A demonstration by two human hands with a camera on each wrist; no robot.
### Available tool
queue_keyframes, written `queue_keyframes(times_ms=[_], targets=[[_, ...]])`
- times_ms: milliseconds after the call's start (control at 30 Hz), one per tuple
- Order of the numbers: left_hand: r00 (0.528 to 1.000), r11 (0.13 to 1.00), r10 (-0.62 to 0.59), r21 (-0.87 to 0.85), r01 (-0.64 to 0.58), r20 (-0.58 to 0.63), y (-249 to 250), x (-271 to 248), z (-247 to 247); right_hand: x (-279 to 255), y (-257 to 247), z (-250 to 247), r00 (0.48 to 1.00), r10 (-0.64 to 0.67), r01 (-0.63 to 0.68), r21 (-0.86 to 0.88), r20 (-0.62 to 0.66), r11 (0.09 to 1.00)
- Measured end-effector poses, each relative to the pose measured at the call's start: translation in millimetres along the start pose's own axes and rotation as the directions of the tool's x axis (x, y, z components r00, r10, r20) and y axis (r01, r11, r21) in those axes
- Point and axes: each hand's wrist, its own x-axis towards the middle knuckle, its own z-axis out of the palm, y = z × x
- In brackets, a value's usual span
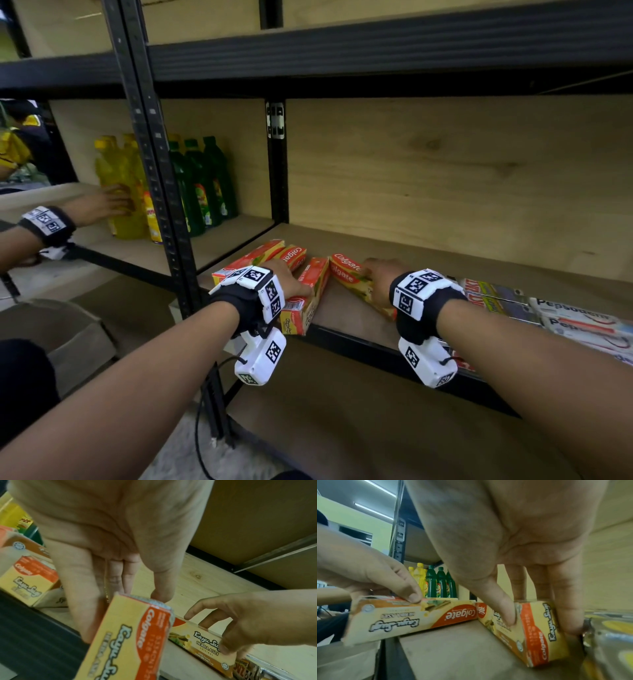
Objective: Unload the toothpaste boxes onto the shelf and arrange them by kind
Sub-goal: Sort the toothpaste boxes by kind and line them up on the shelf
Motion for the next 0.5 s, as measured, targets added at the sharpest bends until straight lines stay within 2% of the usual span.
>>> queue_keyframes(times_ms=[33, 133, 333, 500], targets=[[1.000, 1.000, 0.005, -0.005, -0.005, -0.014, -0.5, 0.8, 0.7, 3.9, 1.6, 1.0, 1.000, 0.011, -0.011, -0.009, -0.010, 1.000], [0.999, 0.999, -0.001, 0.051, -0.001, 0.050, -0.1, 3.6, -2.6, 16.6, 6.0, 2.8, 0.999, 0.031, -0.031, -0.025, -0.009, 0.999], [0.996, 0.999, 0.022, 0.045, -0.025, 0.081, -0.1, 2.1, -3.7, 27.7, 14.0, -3.4, 0.994, 0.000, 0.016, -0.139, 0.109, 0.990], [0.998, 0.999, 0.028, -0.024, -0.027, 0.050, -6.9, -3.2, -2.7, 39.1, 32.5, -10.0, 0.989, -0.037, 0.041, -0.023, 0.143, 0.999]])
